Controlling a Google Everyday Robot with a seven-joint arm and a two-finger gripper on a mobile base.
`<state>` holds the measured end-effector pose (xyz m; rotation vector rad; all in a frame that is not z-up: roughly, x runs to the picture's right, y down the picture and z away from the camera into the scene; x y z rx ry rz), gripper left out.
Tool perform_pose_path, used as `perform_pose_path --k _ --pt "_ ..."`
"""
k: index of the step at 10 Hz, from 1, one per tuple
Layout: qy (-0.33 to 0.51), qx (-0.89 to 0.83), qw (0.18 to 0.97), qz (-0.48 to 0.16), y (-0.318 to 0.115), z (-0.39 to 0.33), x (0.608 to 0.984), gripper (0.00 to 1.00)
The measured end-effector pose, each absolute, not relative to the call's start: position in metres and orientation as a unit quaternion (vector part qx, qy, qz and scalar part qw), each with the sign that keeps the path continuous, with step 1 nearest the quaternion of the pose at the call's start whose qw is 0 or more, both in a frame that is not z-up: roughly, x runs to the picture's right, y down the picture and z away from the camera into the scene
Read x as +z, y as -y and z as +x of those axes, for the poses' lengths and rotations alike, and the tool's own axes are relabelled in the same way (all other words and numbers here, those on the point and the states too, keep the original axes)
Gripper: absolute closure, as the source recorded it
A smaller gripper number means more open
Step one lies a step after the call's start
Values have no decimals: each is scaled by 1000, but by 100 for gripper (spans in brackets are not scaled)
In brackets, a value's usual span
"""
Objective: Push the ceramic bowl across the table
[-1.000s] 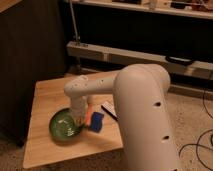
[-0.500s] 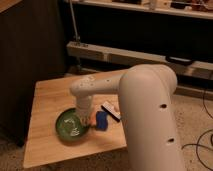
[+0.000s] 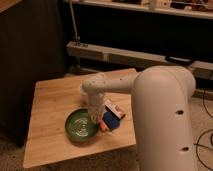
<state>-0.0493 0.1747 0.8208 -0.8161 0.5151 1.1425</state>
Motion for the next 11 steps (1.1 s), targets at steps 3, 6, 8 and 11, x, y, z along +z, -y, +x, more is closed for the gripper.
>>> perform_pose_path --k 3,6,8,11 --pt "-255 517 730 -368 -176 -26 822 100" --pt "-277 512 729 -360 -180 -7 820 100" --pt "-292 513 727 -350 -180 8 819 100" --pt "-312 518 721 -339 -183 34 817 100"
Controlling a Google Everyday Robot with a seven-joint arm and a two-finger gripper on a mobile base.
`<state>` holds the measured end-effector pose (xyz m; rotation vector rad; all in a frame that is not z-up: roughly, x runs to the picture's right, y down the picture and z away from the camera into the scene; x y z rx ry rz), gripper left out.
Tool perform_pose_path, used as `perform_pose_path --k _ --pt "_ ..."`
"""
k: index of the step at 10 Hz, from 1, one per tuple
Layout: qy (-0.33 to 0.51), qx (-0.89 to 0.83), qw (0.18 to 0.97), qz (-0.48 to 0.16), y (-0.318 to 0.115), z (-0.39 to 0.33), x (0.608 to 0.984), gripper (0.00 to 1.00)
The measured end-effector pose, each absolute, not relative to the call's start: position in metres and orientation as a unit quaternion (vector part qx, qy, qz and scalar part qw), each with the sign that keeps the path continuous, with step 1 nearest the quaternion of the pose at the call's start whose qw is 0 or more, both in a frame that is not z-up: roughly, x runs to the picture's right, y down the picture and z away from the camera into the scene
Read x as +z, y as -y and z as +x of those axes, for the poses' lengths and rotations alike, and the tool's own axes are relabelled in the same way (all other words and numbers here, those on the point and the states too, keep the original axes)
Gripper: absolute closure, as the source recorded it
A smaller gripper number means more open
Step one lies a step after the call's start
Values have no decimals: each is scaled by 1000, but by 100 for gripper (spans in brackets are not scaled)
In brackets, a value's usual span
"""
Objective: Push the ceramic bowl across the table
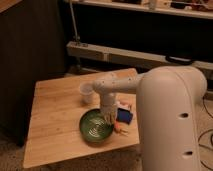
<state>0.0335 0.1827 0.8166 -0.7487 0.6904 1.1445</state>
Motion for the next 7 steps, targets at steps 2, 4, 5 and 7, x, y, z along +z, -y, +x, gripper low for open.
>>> perform_pose_path --k 2,4,5,7 --pt "-328 521 715 -331 -184 55 814 100" --pt "-346 522 708 -327 -189 75 813 100" --pt "-353 523 704 -326 -192 83 813 100" --pt "-331 537 703 -327 -190 111 801 100"
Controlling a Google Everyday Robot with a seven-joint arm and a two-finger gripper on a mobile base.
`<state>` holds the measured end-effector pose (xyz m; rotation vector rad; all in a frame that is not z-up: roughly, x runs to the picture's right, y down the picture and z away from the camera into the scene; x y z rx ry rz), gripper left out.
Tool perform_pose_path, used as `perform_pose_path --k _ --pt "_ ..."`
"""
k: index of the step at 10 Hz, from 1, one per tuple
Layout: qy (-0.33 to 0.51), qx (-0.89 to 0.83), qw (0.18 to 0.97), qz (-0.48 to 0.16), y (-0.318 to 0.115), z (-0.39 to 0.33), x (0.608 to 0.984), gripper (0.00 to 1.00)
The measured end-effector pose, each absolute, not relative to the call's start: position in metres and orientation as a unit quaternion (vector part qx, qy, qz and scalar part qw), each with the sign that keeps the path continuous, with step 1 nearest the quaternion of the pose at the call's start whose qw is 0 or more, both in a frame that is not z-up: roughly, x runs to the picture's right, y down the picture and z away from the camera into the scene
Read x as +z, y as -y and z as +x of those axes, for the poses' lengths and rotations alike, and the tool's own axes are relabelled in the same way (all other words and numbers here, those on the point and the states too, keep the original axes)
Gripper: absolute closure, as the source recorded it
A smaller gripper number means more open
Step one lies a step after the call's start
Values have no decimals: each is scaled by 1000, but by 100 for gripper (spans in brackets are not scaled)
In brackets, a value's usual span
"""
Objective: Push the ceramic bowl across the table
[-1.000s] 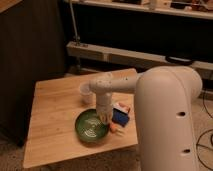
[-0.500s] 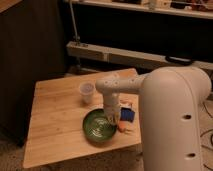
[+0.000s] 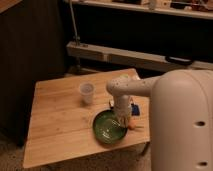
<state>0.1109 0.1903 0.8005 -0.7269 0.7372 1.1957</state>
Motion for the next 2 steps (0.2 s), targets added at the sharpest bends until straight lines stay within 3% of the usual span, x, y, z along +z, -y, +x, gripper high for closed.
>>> perform_pose_path --k 2 --pt "-294 538 716 -334 -177 102 789 96"
